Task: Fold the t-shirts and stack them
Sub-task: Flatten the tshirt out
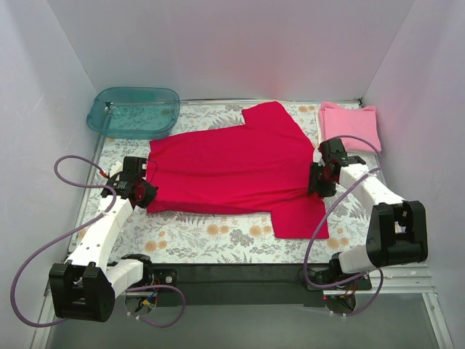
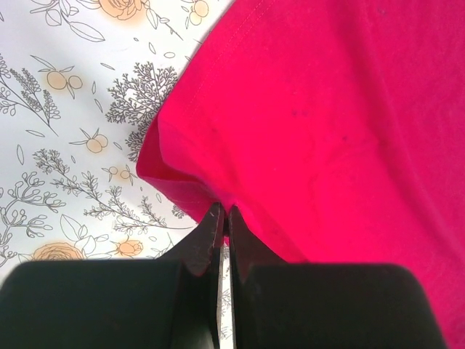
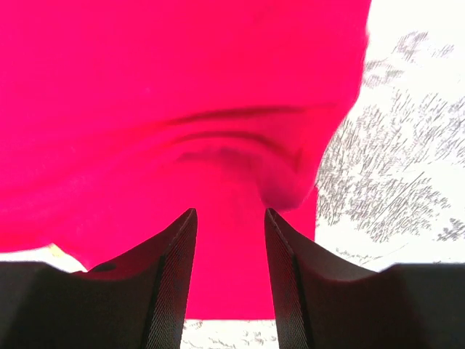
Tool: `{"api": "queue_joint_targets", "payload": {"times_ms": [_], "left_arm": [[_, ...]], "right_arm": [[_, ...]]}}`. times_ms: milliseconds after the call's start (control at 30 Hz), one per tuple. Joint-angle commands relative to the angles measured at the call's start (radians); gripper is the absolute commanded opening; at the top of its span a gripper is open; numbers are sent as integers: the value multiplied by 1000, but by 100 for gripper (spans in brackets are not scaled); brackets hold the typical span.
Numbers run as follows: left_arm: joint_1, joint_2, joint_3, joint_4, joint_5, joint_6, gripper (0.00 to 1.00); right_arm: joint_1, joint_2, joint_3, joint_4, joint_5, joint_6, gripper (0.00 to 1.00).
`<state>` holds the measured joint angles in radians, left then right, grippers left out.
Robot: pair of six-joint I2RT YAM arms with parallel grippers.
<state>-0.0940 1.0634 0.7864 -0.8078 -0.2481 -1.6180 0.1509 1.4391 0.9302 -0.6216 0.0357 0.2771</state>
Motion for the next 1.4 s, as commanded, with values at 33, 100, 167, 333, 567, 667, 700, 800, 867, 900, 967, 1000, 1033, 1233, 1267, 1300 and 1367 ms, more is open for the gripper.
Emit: {"api": "queue_joint_targets", "payload": {"times_ms": [33,100,167,333,567,667,700,800,867,900,967,1000,1033,1233,1267,1300,1367], "left_arm": [[-3,-20,25,-10,-40,23,0],[-3,-22,25,-11,-39,23,0],[-3,-29,20,-11,-34,20,0],[-3,-40,10,-17,-31,18,0],[-3,-52,2,-40,-48,15,0],[-3,-57,-6,-50,-51,9,0],[-3,-59,-6,-51,-49,7,0],[-3,-66,-13,-56,-42,-2,0],[-3,-71,-12,-62,-39,-2,0],[-3,-72,-12,-65,-37,-2,0],[-3,-77,-13,-71,-33,0,0],[-3,-77,-13,-71,-33,0,0],[-3,-79,-19,-70,-28,1,0],[-3,-97,-42,-68,-20,0,0],[-3,-97,-42,-67,-19,0,0],[-3,-98,-44,-68,-19,0,0],[-3,-105,-53,-64,-13,-5,0]], "right_arm": [[-4,-40,-82,-20,-64,-16,42],[-5,-19,-114,-20,-74,-9,42],[-5,-17,-172,-18,-66,8,43],[-5,-22,-238,-55,-78,34,43],[-1,-78,-317,-211,-163,48,51],[9,-126,-300,-294,-163,48,60],[7,-135,-297,-308,-161,44,61],[9,-167,-272,-336,-180,45,62],[6,-210,-208,-328,-136,51,61],[4,-227,-182,-323,-103,57,60],[-29,-252,-107,-293,17,47,55],[-30,-252,-90,-293,18,47,55],[-60,-240,-73,-276,38,37,51],[-195,-148,-62,-135,-71,8,47],[-209,-141,-68,-116,-79,14,47],[-232,-137,-76,-78,-85,22,47],[-257,-125,-105,-41,-131,28,47]]}}
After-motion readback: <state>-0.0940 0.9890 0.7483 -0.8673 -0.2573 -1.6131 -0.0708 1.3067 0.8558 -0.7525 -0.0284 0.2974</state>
